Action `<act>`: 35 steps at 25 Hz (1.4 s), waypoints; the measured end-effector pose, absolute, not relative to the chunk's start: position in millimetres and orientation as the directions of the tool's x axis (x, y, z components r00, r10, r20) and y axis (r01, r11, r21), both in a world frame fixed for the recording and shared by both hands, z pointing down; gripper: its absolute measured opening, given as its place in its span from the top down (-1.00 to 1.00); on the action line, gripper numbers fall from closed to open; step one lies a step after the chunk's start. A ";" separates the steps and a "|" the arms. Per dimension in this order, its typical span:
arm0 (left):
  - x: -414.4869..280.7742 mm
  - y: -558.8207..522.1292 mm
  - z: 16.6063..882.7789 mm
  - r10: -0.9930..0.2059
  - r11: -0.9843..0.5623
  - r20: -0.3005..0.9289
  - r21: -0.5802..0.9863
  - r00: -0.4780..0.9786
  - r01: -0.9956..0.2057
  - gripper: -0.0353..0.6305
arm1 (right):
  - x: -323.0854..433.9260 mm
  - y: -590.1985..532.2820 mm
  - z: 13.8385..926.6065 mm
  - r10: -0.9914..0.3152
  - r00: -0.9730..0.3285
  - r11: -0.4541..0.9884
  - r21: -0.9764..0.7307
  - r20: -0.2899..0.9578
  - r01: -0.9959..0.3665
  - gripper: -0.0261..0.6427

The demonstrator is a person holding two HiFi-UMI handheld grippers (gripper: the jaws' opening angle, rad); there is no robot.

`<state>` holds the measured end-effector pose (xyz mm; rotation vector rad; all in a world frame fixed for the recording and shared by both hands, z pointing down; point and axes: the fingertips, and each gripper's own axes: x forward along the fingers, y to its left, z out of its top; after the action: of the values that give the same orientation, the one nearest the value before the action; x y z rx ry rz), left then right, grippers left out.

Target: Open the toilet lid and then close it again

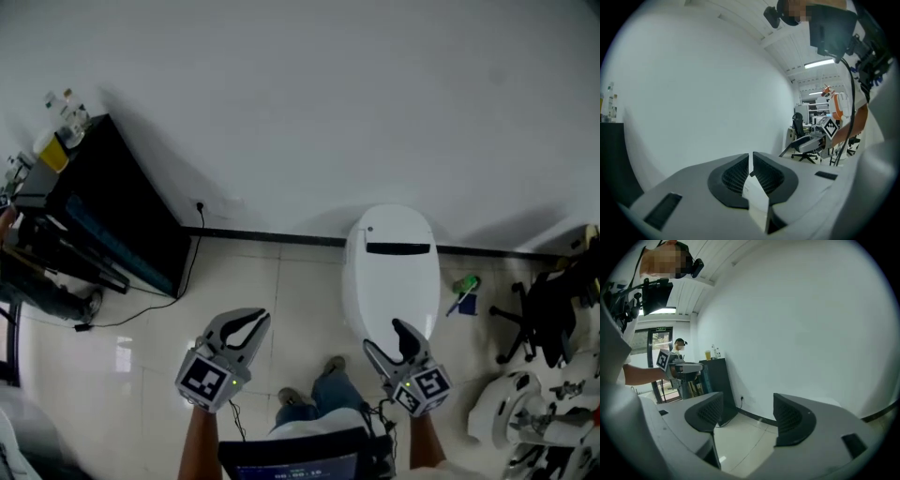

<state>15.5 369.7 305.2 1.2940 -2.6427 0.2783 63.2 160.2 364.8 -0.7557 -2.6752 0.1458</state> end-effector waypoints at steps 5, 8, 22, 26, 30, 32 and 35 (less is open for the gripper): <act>-56.6 367.7 301.0 -0.842 0.511 0.144 -0.099 -0.521 -0.854 0.83 | 13.7 190.4 390.7 0.416 -0.867 0.904 -0.230 0.273 0.362 -0.08; -109.7 359.4 308.1 -0.884 0.440 0.140 -0.078 -0.447 -0.895 0.83 | -24.3 203.1 415.0 0.339 -0.899 0.924 -0.277 0.278 0.263 -0.08; -230.5 235.0 358.6 -0.960 -0.223 0.190 -0.071 0.206 -0.972 0.83 | -73.7 185.5 527.4 -0.353 -0.919 0.453 -0.827 0.175 -0.331 -0.08; -221.8 204.6 391.5 -0.894 -0.413 0.201 -0.029 0.400 -0.910 0.83 | -55.3 152.8 583.0 -0.659 -0.748 0.102 -0.977 0.075 -0.188 -0.08; -220.1 190.4 415.3 -0.851 -0.491 0.216 -0.006 0.478 -0.871 0.83 | -46.8 136.7 667.8 -0.808 -0.583 -0.113 -0.994 0.085 0.011 -0.08; -218.6 183.3 429.2 -0.840 -0.510 0.215 0.000 0.498 -0.860 0.83 | -47.1 130.4 709.2 -0.834 -0.540 -0.172 -0.983 0.113 0.061 -0.08; -219.4 171.6 454.7 -0.829 -0.522 0.228 0.010 0.511 -0.853 0.83 | -47.7 109.5 757.5 -0.869 -0.478 -0.212 -0.970 0.130 0.121 -0.08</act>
<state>-219.4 171.6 454.7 2.6240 -1.4676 0.2955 -47.7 109.5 757.5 1.5090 -2.1375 2.8611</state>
